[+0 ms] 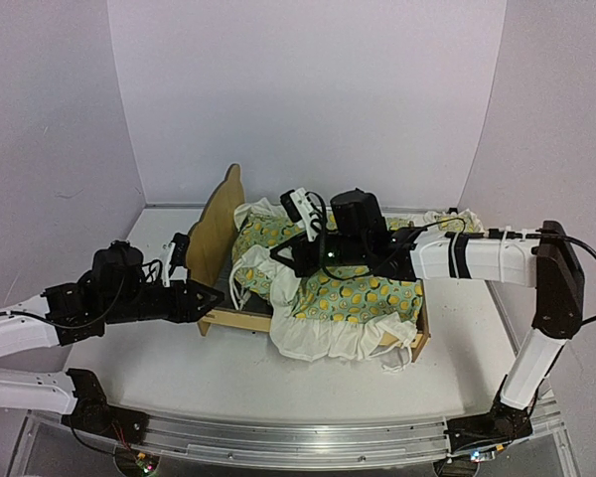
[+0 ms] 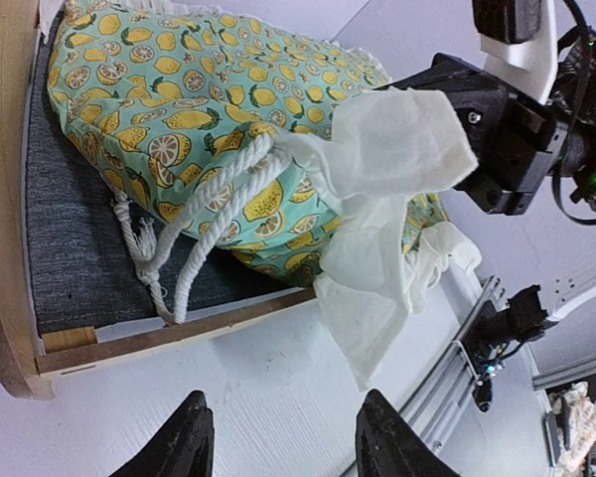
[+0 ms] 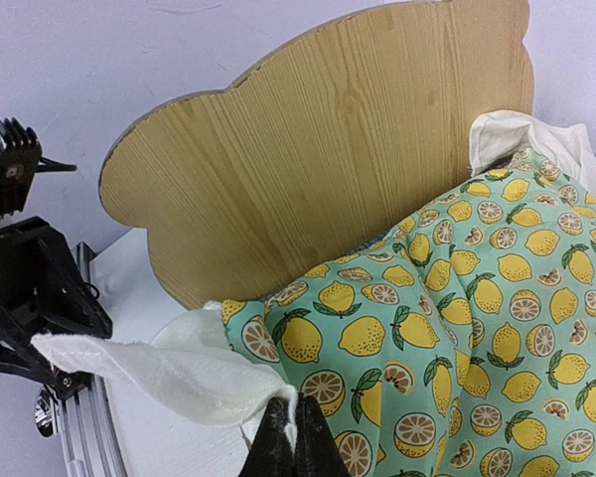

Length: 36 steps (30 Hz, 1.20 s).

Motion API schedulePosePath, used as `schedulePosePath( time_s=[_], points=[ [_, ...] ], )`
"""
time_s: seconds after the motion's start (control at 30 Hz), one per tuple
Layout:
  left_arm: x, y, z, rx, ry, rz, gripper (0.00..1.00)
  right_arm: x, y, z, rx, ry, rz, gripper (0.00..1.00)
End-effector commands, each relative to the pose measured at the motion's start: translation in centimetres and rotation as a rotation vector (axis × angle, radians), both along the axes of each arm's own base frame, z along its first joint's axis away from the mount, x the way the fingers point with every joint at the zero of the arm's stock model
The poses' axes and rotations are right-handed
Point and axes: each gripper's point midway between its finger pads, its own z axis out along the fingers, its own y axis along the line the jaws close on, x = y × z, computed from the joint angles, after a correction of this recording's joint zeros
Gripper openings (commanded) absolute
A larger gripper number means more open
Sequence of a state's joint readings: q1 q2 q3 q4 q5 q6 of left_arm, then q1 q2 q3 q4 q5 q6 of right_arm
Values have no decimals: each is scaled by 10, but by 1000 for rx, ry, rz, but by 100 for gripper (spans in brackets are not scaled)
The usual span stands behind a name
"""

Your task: Set up the pet bed

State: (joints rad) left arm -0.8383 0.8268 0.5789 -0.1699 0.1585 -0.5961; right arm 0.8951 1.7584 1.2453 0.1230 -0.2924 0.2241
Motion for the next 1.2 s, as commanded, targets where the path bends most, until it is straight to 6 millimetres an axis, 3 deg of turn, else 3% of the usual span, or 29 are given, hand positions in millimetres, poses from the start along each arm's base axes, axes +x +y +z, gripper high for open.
schedulePosePath(
  time_s=[0.0, 0.17, 0.33, 0.53, 0.73, 0.83, 0.97, 1.07, 1.17],
  points=[
    [33, -6, 24, -29, -131, 181, 48, -1, 5, 46, 88, -48, 19, 0],
    [55, -21, 2, 68, -133, 231, 47, -1, 5, 48, 90, -59, 23, 0],
    [68, -21, -20, 143, -103, 289, 47, 1, 4, 52, 94, -69, 25, 0],
    [77, -33, -33, 179, -67, 295, 32, 1, 2, 52, 93, -72, 26, 0],
    [85, -34, -46, 219, -60, 322, 31, -1, 0, 52, 95, -73, 28, 0],
    [90, -37, -47, 222, -63, 335, 27, -1, 0, 53, 97, -72, 31, 0],
    [98, -36, -45, 226, -88, 370, 14, -1, 0, 54, 101, -75, 32, 0],
    [96, -43, -34, 208, -105, 334, 1, -1, -1, 56, 100, -85, 29, 0],
    [89, -47, -18, 183, -109, 281, 0, 3, -4, 56, 99, -89, 19, 0]
  ],
)
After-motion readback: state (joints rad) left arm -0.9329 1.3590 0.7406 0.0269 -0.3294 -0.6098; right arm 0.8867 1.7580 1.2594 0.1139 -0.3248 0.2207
